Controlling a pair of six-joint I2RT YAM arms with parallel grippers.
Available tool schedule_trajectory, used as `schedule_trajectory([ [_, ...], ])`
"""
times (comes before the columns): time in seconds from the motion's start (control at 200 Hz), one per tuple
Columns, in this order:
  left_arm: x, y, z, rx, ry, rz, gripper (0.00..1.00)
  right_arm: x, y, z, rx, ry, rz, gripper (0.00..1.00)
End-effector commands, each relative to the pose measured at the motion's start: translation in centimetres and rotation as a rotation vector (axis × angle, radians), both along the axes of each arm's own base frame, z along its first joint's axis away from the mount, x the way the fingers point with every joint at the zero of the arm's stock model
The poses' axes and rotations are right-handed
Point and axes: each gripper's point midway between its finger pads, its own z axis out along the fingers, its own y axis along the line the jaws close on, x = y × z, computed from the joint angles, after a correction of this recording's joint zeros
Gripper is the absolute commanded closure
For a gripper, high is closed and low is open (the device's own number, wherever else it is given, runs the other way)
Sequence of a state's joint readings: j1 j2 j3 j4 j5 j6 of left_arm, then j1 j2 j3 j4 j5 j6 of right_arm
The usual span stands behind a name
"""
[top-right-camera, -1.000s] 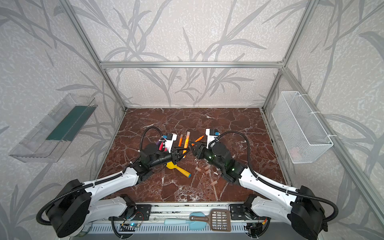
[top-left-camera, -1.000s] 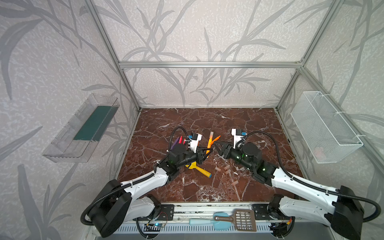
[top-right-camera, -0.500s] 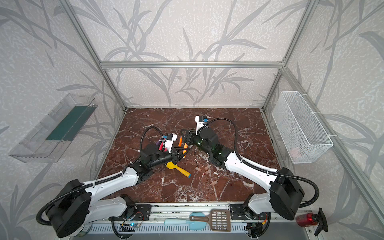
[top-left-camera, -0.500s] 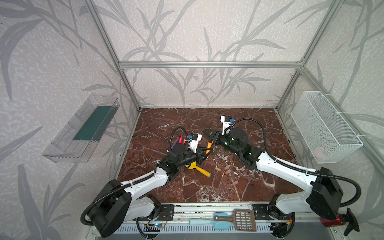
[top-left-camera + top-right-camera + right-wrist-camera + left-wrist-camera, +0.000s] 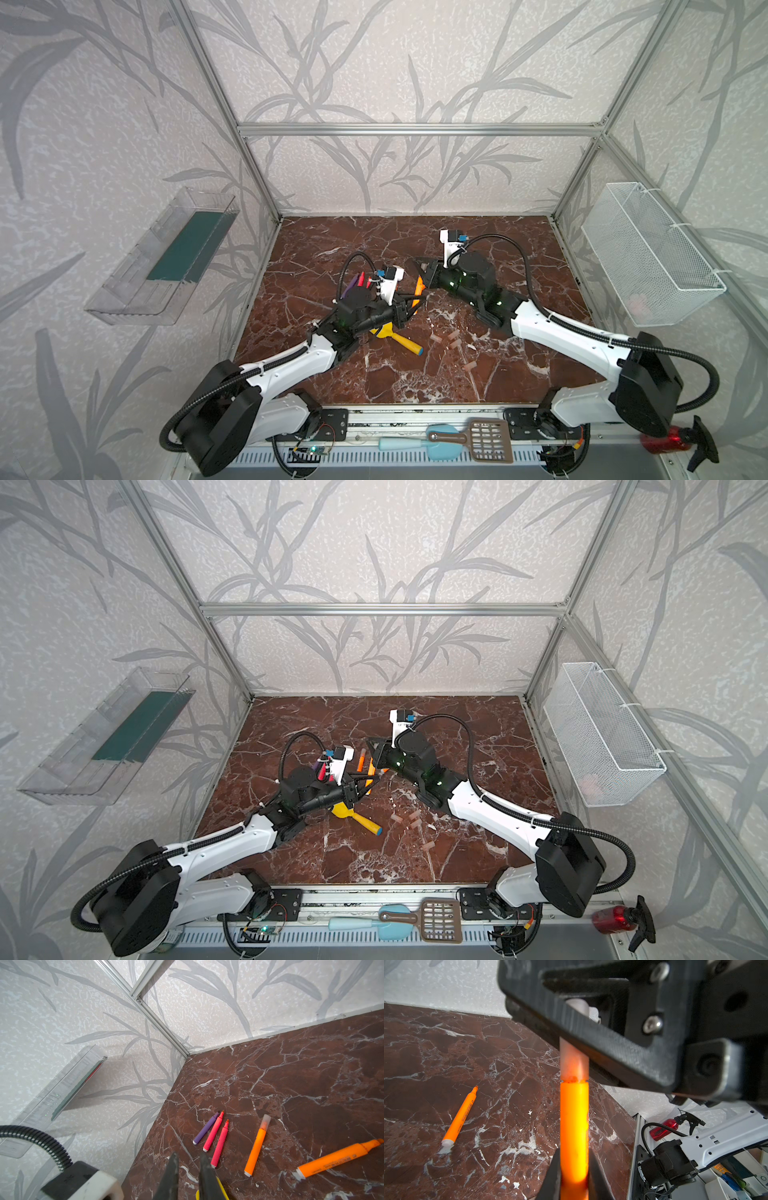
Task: Insert the pens into the pen caps
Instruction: 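Press the cap down onto the highlighter tip and open the right gripper, then carry the capped highlighter with the left gripper while the right gripper withdraws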
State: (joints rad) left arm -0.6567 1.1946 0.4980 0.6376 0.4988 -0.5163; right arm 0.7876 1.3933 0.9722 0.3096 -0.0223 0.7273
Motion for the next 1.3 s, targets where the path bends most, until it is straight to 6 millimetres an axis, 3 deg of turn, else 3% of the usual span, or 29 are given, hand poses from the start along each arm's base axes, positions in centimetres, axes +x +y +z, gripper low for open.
schedule_trajectory([
  [0.0, 0.1, 0.0, 2.1, -0.051, -0.037, 0.000, 1.00, -0.9, 0.8, 0.1, 0.055, 0.004, 0.101, 0.96],
  [0.05, 0.0, -0.1, 2.3, -0.059, -0.030, -0.013, 1.00, -1.1, 0.6, -0.6, 0.083, 0.016, 0.131, 1.00],
  [0.17, 0.0, -0.1, 2.8, -0.090, -0.014, -0.035, 1.00, -1.8, 0.4, -1.7, 0.143, 0.033, 0.215, 1.00],
  [0.38, 0.8, 0.6, 2.6, -0.094, 0.009, 0.011, 1.00, -4.6, 1.8, -3.4, 0.154, 0.051, 0.383, 1.00],
  [0.485, 1.5, 1.3, 2.1, -0.061, 0.023, 0.064, 1.00, -7.3, 2.4, -5.0, 0.103, 0.041, 0.392, 1.00],
  [0.65, 1.8, 2.1, 2.4, -0.080, 0.036, 0.098, 1.00, -13.8, 4.2, -8.1, 0.026, 0.014, 0.469, 1.00],
  [0.815, 2.1, 3.2, 2.8, -0.100, 0.030, 0.139, 1.00, -15.6, 3.4, -10.5, 0.107, 0.051, 0.482, 1.00],
  [0.84, 2.1, 3.4, 2.8, -0.101, 0.027, 0.147, 1.00, -16.7, 3.6, -10.9, 0.105, 0.054, 0.501, 1.00],
  [0.975, 2.2, 4.7, 3.3, -0.114, 0.018, 0.190, 1.00, -17.0, 2.4, -12.4, 0.082, 0.064, 0.461, 1.00],
  [1.115, 2.4, 5.5, 3.2, -0.094, 0.002, 0.229, 1.00, -17.5, 2.5, -11.5, 0.113, 0.056, 0.481, 1.00],
  [1.274, 2.4, 5.7, 2.9, -0.045, -0.044, 0.236, 1.00, -14.7, 1.4, -11.6, -0.040, 0.082, 0.318, 1.00],
  [1.294, 2.4, 5.8, 2.9, -0.037, -0.048, 0.237, 1.00, -14.2, 1.0, -11.5, -0.063, 0.080, 0.284, 0.95],
])
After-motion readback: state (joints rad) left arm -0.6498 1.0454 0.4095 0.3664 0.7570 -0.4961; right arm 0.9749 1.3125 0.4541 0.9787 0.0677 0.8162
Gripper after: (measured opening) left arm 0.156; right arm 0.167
